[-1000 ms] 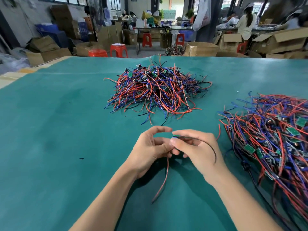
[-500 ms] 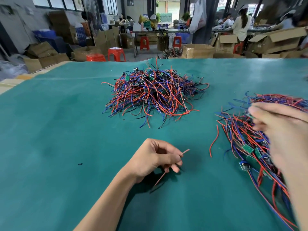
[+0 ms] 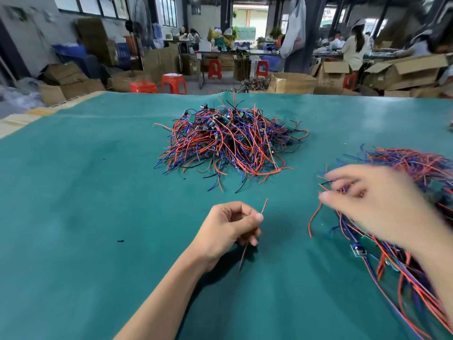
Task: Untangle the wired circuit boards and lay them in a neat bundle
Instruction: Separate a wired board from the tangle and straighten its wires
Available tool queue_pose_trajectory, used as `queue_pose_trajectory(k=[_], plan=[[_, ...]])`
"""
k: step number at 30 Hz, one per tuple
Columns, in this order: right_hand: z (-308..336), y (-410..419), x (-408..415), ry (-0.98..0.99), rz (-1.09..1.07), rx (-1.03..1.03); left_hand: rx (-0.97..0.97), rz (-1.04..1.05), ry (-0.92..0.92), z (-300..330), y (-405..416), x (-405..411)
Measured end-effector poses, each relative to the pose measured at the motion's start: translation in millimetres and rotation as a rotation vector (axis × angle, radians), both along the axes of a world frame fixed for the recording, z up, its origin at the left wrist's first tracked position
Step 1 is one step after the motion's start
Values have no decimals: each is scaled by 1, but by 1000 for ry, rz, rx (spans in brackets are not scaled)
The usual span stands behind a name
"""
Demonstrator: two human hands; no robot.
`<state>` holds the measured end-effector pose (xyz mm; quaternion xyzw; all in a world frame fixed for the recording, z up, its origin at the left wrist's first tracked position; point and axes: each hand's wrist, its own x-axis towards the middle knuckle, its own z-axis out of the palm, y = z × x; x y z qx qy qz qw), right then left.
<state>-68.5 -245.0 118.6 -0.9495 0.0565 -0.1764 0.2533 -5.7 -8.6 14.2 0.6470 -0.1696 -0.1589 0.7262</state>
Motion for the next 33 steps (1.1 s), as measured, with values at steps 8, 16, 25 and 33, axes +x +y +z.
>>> queue_pose_trajectory(k=[8,16,25,33], plan=[[-45,61,25,73,215,316,-36,-12,4,2,1,-2],[12,-37,46,312,-257,-411,-121,63,141,4,-1,1],[-56,79,177,276,109,-189,-198,138,220,4,4,7],[-73,118,210,209,-58,-217,-213,133,242,0,5,12]])
